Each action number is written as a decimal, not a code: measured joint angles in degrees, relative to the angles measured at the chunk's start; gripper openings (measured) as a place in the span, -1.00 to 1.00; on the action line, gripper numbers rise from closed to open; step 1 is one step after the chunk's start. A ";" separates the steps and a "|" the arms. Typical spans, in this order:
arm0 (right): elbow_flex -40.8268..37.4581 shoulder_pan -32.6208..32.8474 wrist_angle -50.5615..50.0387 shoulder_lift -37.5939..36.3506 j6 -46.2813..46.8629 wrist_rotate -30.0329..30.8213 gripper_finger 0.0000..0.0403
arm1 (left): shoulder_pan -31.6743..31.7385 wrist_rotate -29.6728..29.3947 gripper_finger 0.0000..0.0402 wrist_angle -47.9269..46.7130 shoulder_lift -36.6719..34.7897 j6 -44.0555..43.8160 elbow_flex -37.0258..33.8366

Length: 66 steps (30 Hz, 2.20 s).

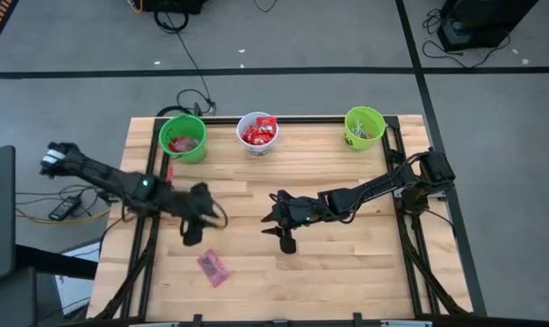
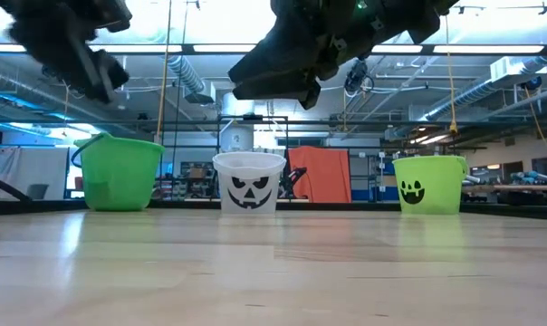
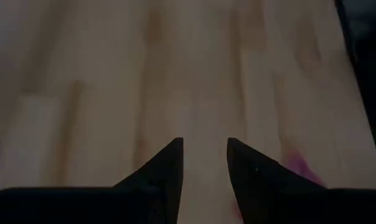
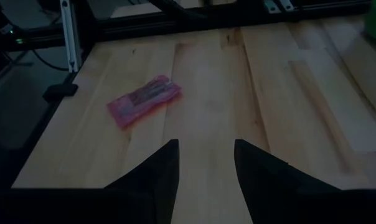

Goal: Sort candy by brand, put in halloween buckets
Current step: Put the pink candy into the green bucket

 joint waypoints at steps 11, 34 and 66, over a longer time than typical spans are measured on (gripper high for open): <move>0.00 0.04 -0.95 0.00 0.02 0.00 -0.18 | -11.36 -3.17 -0.36 0.74 14.54 -7.60 0.00; 0.00 0.04 -2.46 0.00 0.07 0.24 -0.18 | -14.83 0.99 -0.36 4.46 29.95 -10.70 0.00; 0.00 0.04 -2.67 0.00 0.09 0.70 -0.18 | -14.05 2.74 -0.98 -2.03 22.44 -10.48 -0.44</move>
